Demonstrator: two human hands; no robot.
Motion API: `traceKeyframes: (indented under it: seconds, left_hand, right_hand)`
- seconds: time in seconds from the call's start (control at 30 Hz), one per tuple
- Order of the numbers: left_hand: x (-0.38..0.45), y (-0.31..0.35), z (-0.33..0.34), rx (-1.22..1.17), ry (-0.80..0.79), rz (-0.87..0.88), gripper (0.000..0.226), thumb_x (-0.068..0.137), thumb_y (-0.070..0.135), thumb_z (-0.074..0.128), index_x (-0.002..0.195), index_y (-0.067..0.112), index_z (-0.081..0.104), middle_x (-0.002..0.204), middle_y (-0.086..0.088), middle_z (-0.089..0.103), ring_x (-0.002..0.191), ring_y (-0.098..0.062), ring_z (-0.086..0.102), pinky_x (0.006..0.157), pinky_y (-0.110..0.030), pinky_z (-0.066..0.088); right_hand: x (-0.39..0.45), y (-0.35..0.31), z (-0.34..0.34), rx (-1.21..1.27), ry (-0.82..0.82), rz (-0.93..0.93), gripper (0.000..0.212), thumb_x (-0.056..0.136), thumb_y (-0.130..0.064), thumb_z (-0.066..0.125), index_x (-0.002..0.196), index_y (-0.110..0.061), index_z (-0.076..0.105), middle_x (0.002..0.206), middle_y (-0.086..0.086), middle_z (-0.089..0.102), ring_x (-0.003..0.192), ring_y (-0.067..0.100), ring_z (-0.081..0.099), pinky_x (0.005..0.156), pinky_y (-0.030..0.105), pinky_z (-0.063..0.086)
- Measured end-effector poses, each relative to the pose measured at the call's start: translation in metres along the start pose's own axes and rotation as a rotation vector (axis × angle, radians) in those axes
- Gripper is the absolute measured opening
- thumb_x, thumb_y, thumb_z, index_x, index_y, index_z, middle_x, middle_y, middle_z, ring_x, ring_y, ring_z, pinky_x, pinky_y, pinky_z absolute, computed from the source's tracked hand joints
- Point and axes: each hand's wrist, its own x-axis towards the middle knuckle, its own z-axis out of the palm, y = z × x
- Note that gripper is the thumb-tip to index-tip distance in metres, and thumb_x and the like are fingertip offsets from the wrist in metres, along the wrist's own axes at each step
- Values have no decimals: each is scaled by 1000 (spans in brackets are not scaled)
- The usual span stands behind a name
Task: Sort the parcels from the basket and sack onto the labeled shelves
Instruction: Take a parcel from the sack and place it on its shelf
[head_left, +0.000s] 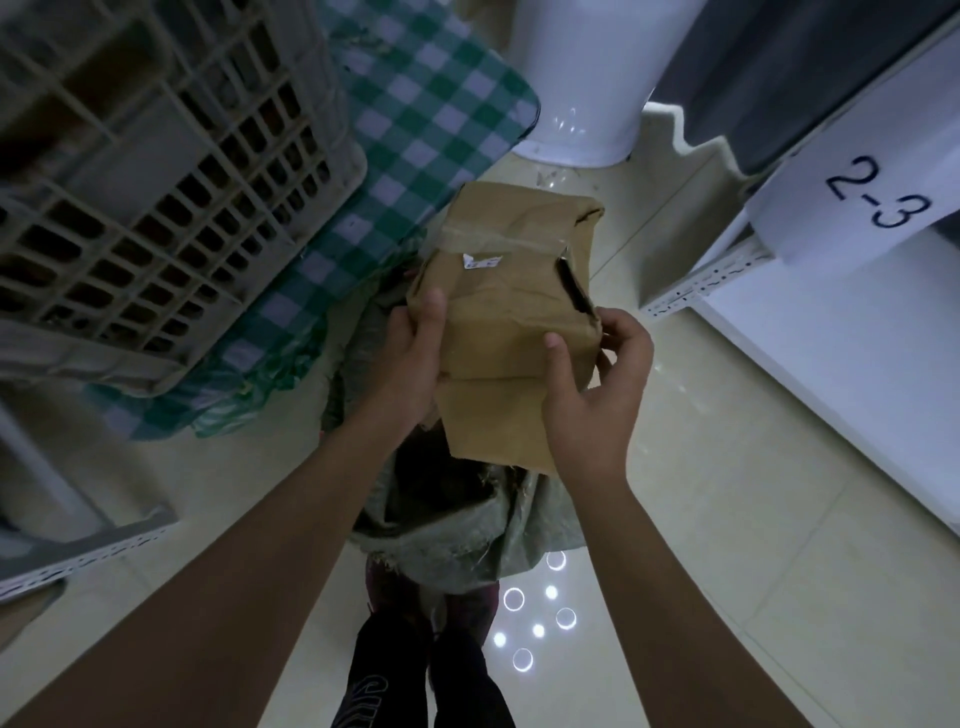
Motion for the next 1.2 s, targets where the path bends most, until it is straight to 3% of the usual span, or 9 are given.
traceKeyframes:
  seconds: [0.2,0.3,0.37,0.63,0.77,0.87,0.93,1.07,1.2]
  left_hand:
    - [-7,-8,7,-113,-80,-157,36,99,44,42,130,27,37,126,6,48,97,-7,56,93,-35,51]
    - [-4,-29,5,-161,-16,-256,42,100,36,45,140,26,36,136,-1,47,116,-20,54,93,-38,52]
    - [2,-40,-1,-219,26,-285,43,100,30,47,142,26,36,133,0,47,110,-18,56,92,-38,52]
    - [4,-90,-6,142,-145,-289,64,95,-1,48,145,35,34,138,7,46,118,-18,51,101,-39,47]
    - [17,-118,-1,278,-192,-366,68,75,41,62,139,41,40,134,4,51,117,-23,54,100,-45,47]
    - [28,-128,8,268,-175,-393,98,57,86,42,142,37,41,143,-1,48,124,-25,50,106,-47,39]
    - [28,-116,13,267,-149,-385,120,44,103,22,146,40,33,149,-1,39,133,-25,42,111,-50,32]
    - [20,-89,22,287,-146,-379,133,39,103,11,150,31,26,153,-2,34,138,-25,36,113,-50,28]
    - [19,-87,24,326,-150,-350,125,45,100,10,149,32,28,149,-4,40,133,-26,42,111,-50,32]
  right_hand:
    - [6,6,-13,99,77,179,10,100,-25,51,91,-22,56,101,5,57,89,7,51,78,14,39]
    - [-6,29,-11,60,2,292,6,97,-27,59,98,-22,61,101,-1,58,85,-2,53,75,13,41]
    - [-15,40,-5,46,-51,308,12,95,-29,60,106,-22,62,103,-10,53,88,-9,53,77,7,43]
    - [-39,86,-9,-236,-218,405,35,95,-34,59,129,-22,58,120,7,45,109,22,55,96,39,49]
    - [-42,100,-21,-345,-329,494,38,90,-31,54,127,-23,59,116,10,52,101,22,59,93,41,51]
    - [-43,108,-25,-353,-403,645,48,75,-40,51,119,-23,60,111,12,59,95,24,62,84,43,54]
    - [-39,105,-28,-323,-462,709,30,88,-31,55,110,-13,62,100,10,61,90,25,61,72,33,49]
    - [-26,103,-27,-24,-312,852,20,99,-15,45,93,-9,63,90,10,61,95,35,60,82,37,48]
    - [-13,105,-21,156,-331,1068,58,95,-67,26,123,-22,50,122,13,59,112,33,58,88,44,44]
